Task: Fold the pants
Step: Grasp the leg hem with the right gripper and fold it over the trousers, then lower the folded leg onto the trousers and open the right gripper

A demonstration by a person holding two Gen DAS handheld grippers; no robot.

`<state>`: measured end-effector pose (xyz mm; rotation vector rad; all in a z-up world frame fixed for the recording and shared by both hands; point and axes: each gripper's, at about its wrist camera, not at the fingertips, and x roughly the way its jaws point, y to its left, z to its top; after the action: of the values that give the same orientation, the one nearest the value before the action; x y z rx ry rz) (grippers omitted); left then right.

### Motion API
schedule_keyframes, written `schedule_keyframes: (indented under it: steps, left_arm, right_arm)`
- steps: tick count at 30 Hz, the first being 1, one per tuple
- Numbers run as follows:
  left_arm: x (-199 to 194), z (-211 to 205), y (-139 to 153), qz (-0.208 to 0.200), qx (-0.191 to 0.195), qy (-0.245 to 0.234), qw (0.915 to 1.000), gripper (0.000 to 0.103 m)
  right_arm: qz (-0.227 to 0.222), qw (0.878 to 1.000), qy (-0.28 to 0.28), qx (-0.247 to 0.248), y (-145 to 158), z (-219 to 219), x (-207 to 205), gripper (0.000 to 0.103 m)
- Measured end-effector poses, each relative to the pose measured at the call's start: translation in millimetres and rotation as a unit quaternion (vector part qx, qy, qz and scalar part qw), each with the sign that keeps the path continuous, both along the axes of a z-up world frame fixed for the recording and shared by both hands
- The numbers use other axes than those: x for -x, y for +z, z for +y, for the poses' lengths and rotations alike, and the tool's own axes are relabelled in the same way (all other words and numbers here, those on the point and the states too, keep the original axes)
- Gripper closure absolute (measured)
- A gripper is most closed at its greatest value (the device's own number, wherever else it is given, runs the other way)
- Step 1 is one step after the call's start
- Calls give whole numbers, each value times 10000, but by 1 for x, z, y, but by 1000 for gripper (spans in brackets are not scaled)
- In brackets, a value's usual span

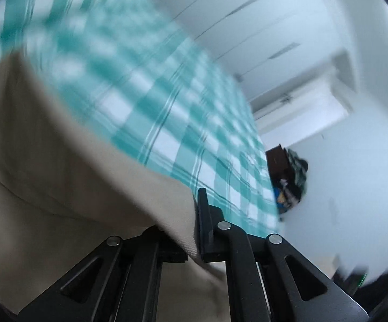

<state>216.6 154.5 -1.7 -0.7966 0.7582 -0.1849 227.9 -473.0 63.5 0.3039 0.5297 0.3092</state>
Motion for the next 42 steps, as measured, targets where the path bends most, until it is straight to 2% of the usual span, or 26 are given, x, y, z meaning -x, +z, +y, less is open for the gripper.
schedule_keyframes:
  steps: [1,2,3,5,6,8,9,10,12,14,18,21,22,24,25,27,29,31,33,35,38,42]
  left_arm:
    - [23,-4,4,-145,-307,-83,9994,97]
    - [41,-9,-3,-109,-513,-186,9984,96]
    - [57,-16,-19,88,-634,-322,9974,95]
    - [78,-42,-79,953,-750,-766,9897,95]
    - [87,-57,-117,1465,-797,-1036,9805,96]
    - [97,-71,-155,1954,-745,-1106,9716,96]
    - [101,-74,-167,2078,-673,-1071,9700,96]
    - [102,-75,-168,2047,-669,-956,9719,96]
    - [97,-74,-158,1969,-763,-1003,9723,96]
    - [90,-74,-147,1828,-842,-1044,9740,96]
    - [59,-76,-122,1468,-931,-906,9806,96]
    - [42,-71,-93,1007,-844,-642,9893,97]
    - [43,-68,-77,738,-774,-565,9927,97]
    - [57,-68,-62,367,-889,-569,9937,97]
    - [59,-77,-68,377,-1026,-644,9919,97]
    - [65,-93,-100,795,-1305,-944,9837,97]
    - [72,-105,-151,1551,-1344,-1262,9705,97]
    - [80,-109,-174,1809,-1424,-1355,9637,97]
    - [79,-110,-175,1737,-1513,-1398,9630,97]
    - [75,-109,-171,1742,-1501,-1407,9630,96]
    - [70,-113,-167,1692,-1579,-1374,9631,96]
    - [75,-124,-179,1807,-1975,-1499,9518,93]
  right_arm:
    - [-82,9999,91,-61,6,-9,-6,99]
    - [-65,9996,205,-187,6,-19,-9,99]
    - [70,9990,320,-297,2,-27,-11,99]
    - [664,9963,395,-380,-29,-48,-9,99]
    - [1089,9928,348,-358,-55,-57,-6,99]
    - [1955,9807,31,-35,-113,-70,-1,99]
    - [2300,9730,-127,132,-139,-76,2,99]
    - [2671,9629,-301,219,-170,-84,8,99]
    - [3056,9505,-515,208,-204,-94,17,99]
    - [3100,9486,-584,247,-214,-96,22,99]
    - [2902,9538,-589,512,-205,-91,16,99]
    - [2542,9633,-630,583,-176,-89,-2,99]
    - [2355,9679,-649,598,-162,-89,-7,99]
    - [1721,9808,-612,677,-123,-87,-6,99]
    - [1396,9860,-560,721,-107,-84,0,99]
    - [1206,9869,-531,934,-96,-86,9,99]
    - [1628,9802,-559,978,-118,-95,12,99]
    - [2317,9662,-650,923,-162,-107,14,99]
    - [2772,9525,-706,1043,-200,-109,20,99]
    - [2832,9479,-745,1255,-212,-107,24,99]
    - [2797,9474,-837,1314,-215,-107,22,99]
    - [2721,9445,-789,1660,-215,-101,17,99]
